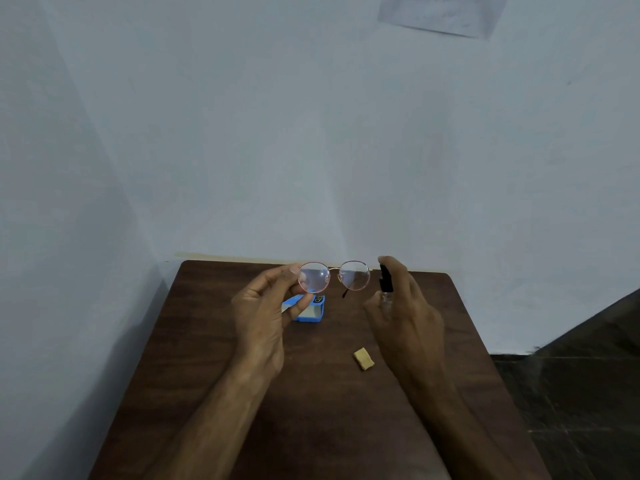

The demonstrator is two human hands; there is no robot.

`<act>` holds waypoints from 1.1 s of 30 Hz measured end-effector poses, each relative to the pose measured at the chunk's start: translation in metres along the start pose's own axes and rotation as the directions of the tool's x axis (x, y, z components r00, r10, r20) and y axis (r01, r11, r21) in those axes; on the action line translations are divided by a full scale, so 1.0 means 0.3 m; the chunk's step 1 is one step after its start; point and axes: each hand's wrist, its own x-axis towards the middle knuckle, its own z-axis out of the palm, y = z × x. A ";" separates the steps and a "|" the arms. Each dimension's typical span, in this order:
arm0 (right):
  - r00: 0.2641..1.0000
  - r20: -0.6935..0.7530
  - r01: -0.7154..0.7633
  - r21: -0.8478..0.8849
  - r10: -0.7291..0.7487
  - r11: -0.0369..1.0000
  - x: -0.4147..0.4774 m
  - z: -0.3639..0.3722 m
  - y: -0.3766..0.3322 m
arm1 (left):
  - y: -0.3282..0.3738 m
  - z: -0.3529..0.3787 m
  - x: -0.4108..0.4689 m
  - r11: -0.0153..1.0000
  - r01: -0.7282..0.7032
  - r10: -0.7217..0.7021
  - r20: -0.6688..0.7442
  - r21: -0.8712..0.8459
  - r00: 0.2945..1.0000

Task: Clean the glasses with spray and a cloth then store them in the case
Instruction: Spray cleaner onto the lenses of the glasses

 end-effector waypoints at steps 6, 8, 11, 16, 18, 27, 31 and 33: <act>0.998 -0.019 0.056 0.011 -0.056 0.998 0.002 0.018 0.006 | 0.003 0.000 0.014 1.000 0.010 -0.010 0.001 -0.001 1.000; 0.998 -0.026 0.052 0.051 -0.051 0.997 0.003 0.025 0.013 | 0.004 0.004 0.018 1.000 0.020 -0.020 0.000 -0.013 1.000; 0.996 -0.023 0.092 0.052 -0.090 0.994 -0.006 0.037 0.023 | 0.003 0.007 0.029 0.999 0.034 -0.034 -0.012 -0.017 0.999; 0.998 -0.045 -0.037 0.256 0.050 0.966 -0.021 0.046 0.049 | -0.006 0.012 0.047 0.997 0.061 -0.061 -0.001 -0.046 0.998; 0.993 -0.029 -0.099 0.336 0.116 0.937 -0.032 0.062 0.086 | -0.013 0.012 0.053 0.995 0.078 -0.078 -0.003 -0.063 0.997; 0.923 0.094 -0.374 0.451 0.374 0.810 -0.122 0.211 0.315 | -0.064 -0.020 0.070 0.983 0.156 -0.154 0.026 -0.095 0.988; 0.876 0.143 -0.472 0.446 0.460 0.760 -0.124 0.303 0.438 | -0.091 -0.033 0.066 0.987 0.151 -0.151 0.003 -0.058 0.989; 0.868 0.151 -0.490 0.411 0.472 0.769 -0.113 0.351 0.500 | -0.104 -0.040 0.063 0.988 0.151 -0.152 -0.005 -0.043 0.988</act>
